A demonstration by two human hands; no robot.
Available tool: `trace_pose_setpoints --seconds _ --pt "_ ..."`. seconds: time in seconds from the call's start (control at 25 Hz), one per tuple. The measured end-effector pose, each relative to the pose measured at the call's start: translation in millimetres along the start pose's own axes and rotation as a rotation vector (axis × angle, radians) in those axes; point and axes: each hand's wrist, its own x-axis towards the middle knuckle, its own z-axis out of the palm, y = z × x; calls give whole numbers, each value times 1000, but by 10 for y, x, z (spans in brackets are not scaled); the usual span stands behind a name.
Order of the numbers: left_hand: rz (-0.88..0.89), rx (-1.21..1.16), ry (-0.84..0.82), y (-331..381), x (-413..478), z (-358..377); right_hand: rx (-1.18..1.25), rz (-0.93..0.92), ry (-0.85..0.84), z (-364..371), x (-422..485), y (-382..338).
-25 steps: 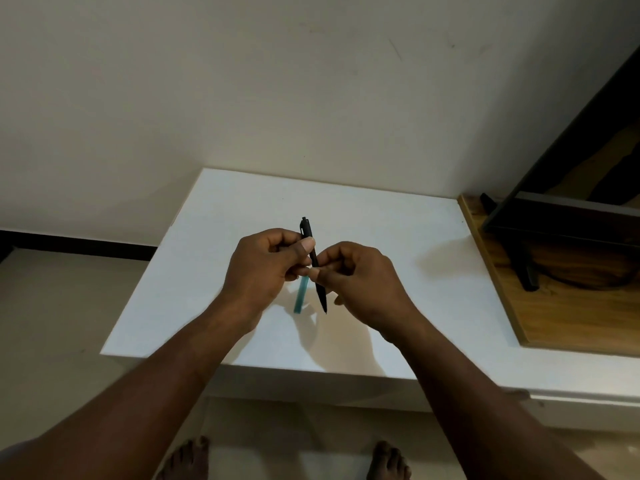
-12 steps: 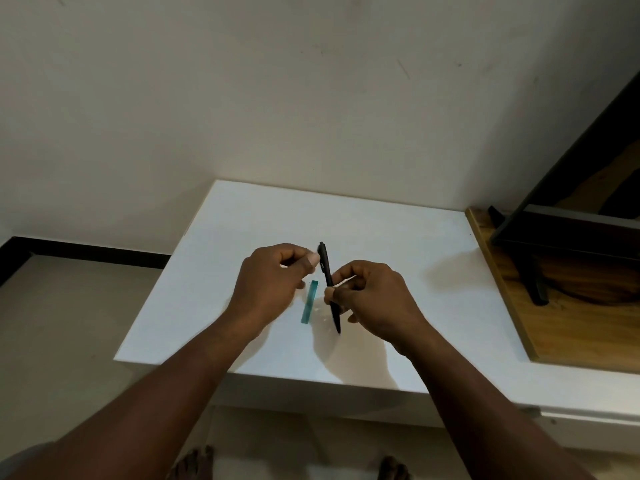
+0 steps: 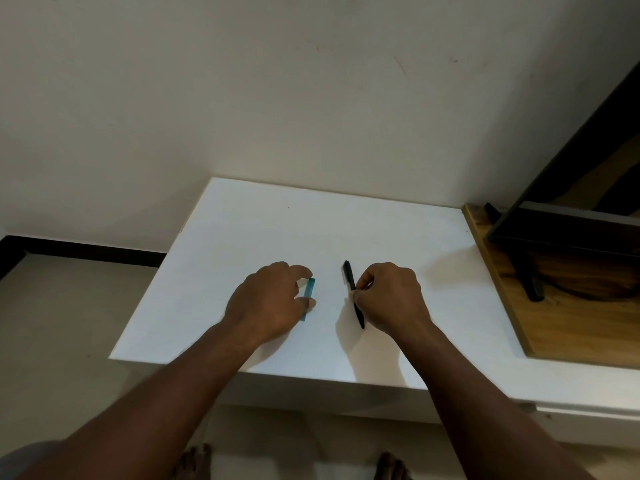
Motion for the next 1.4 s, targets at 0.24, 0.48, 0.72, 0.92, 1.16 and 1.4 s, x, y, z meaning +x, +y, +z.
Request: trace_pose_setpoints --seconds 0.24,0.48,0.72,0.92,1.16,1.4 --pt "0 60 46 58 -49 74 -61 2 29 58 9 25" --pt "-87 118 120 148 -125 39 3 -20 153 -65 40 17" --pt "-101 276 90 154 -117 -70 169 -87 152 -95 -48 -124" --pt "-52 -382 65 222 -61 -220 584 -87 -55 -113 -131 -205" --pt "-2 -651 32 259 -55 -262 796 -61 -73 -204 -104 -243" --pt "3 -614 18 255 -29 -249 982 -10 -45 -222 -82 -241"
